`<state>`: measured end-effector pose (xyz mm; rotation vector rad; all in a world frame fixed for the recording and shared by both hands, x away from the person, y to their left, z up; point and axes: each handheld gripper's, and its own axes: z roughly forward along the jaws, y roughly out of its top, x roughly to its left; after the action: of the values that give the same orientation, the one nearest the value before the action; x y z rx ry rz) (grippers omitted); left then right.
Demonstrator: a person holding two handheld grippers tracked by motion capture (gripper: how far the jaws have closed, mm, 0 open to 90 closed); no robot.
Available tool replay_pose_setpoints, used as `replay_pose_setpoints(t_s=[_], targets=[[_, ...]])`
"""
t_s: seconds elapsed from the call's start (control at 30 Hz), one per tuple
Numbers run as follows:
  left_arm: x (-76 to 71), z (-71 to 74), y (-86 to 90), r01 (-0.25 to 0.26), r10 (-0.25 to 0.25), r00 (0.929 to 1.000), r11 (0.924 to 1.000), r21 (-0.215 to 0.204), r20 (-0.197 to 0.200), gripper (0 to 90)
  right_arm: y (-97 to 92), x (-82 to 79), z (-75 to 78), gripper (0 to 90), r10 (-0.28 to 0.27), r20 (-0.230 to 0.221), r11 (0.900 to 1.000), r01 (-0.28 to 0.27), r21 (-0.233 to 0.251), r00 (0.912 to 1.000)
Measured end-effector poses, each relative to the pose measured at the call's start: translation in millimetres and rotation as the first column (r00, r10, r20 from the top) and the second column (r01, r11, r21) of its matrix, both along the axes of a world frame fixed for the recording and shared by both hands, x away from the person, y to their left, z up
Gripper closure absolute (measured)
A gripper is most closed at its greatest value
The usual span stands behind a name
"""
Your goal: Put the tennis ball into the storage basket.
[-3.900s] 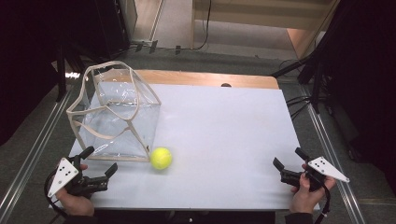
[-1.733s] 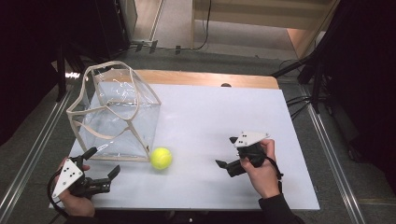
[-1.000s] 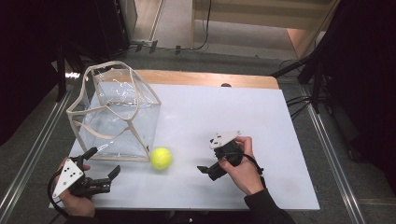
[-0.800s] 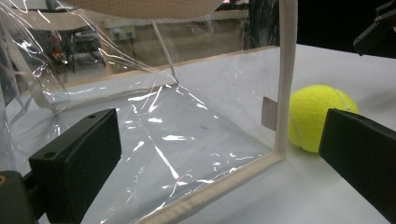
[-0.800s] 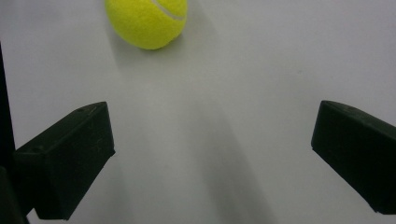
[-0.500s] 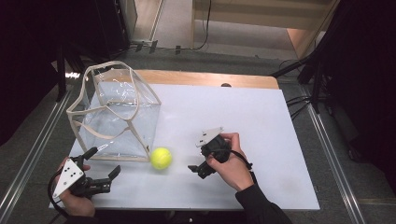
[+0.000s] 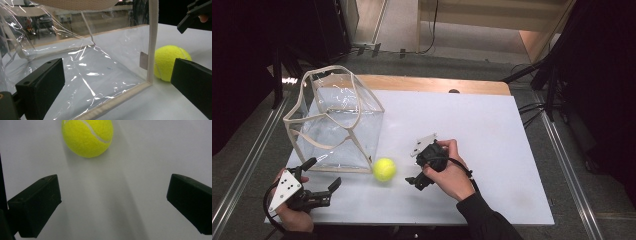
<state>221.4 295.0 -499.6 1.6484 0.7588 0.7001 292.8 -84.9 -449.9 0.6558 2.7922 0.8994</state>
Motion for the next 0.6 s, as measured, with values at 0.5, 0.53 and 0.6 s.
replay_pose_setpoints(t_s=[0.5,0.53,0.6], targets=[[0.1,0.2,-0.1,0.002,-0.002,1.0000,1.0000,0.000,-0.001,0.0,27.0,8.6,2.8,0.0,0.039,-0.040,0.9968,-0.042,-0.069,0.9984],[0.1,0.2,-0.2,0.002,-0.002,1.0000,1.0000,-0.003,-0.001,0.0,29.2,9.0,2.6,0.0,0.039,-0.045,0.9966,-0.042,-0.070,0.9982],[0.1,0.3,0.0,0.005,-0.005,1.0000,1.0000,-0.002,-0.001,0.0,32.8,10.3,2.7,0.0,0.047,-0.053,0.9955,-0.051,-0.080,0.9975]])
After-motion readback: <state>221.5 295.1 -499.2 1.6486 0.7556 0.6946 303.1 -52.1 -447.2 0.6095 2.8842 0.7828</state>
